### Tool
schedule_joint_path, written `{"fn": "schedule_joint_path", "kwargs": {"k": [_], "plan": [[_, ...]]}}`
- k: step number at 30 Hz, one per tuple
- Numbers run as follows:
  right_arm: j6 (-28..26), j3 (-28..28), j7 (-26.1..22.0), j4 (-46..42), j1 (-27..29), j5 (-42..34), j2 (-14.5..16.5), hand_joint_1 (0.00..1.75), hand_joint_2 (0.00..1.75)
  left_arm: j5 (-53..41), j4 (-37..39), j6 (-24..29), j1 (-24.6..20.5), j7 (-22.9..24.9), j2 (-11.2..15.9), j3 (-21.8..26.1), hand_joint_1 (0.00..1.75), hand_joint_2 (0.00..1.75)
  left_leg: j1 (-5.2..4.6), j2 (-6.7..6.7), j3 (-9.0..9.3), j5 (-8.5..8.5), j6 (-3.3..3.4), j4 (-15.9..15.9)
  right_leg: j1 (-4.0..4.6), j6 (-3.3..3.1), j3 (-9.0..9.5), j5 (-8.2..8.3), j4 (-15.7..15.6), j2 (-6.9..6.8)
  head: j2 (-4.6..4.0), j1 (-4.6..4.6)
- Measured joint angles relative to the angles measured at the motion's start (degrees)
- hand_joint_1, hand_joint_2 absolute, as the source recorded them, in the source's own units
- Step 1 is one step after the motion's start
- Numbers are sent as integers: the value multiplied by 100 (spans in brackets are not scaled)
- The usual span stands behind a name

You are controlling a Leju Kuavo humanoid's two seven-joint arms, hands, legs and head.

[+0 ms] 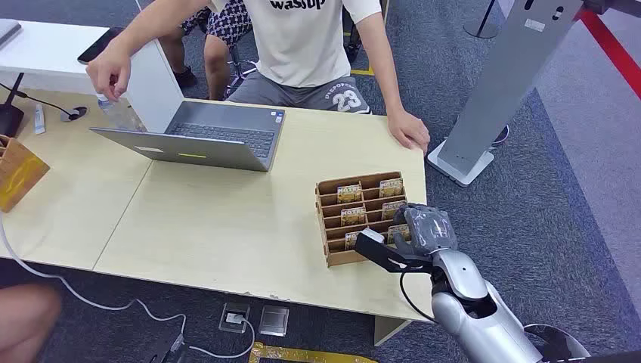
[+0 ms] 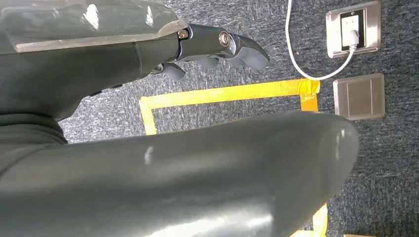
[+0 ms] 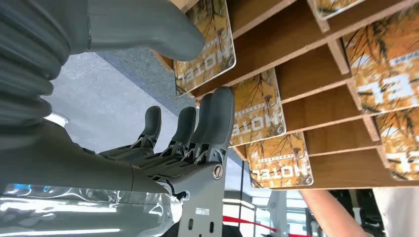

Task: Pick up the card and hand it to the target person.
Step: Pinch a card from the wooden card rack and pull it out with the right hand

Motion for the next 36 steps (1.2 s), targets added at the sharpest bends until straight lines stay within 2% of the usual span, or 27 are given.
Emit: {"fn": "schedule_joint_path", "kwargs": {"k": [8, 12, 15, 36], "plan": [[21, 40, -101, 43, 22, 36, 48, 99, 175, 51, 4, 44, -1, 3, -15, 2, 0, 0, 0, 0, 0, 0, 0, 0, 0, 0, 1, 0, 0, 0, 0, -1], [23, 50, -147, 82, 18, 45, 76, 125, 175, 62, 8, 57, -1, 3, -23, 2, 0, 0, 0, 0, 2, 0, 0, 0, 0, 0, 1, 0, 0, 0, 0, 1], [25, 73, -181, 136, 21, 34, 98, 133, 175, 62, 12, 65, 0, 3, -25, 2, 0, 0, 0, 0, 1, 0, 0, 0, 0, 0, 1, 0, 0, 0, 0, -1], [-20, 122, -203, 207, -26, -6, 116, 136, 175, 99, 35, 120, 0, 5, -25, 0, 0, 0, 0, 0, 3, 0, 0, 0, 0, 0, 3, 0, 0, 0, 0, 1]]}}
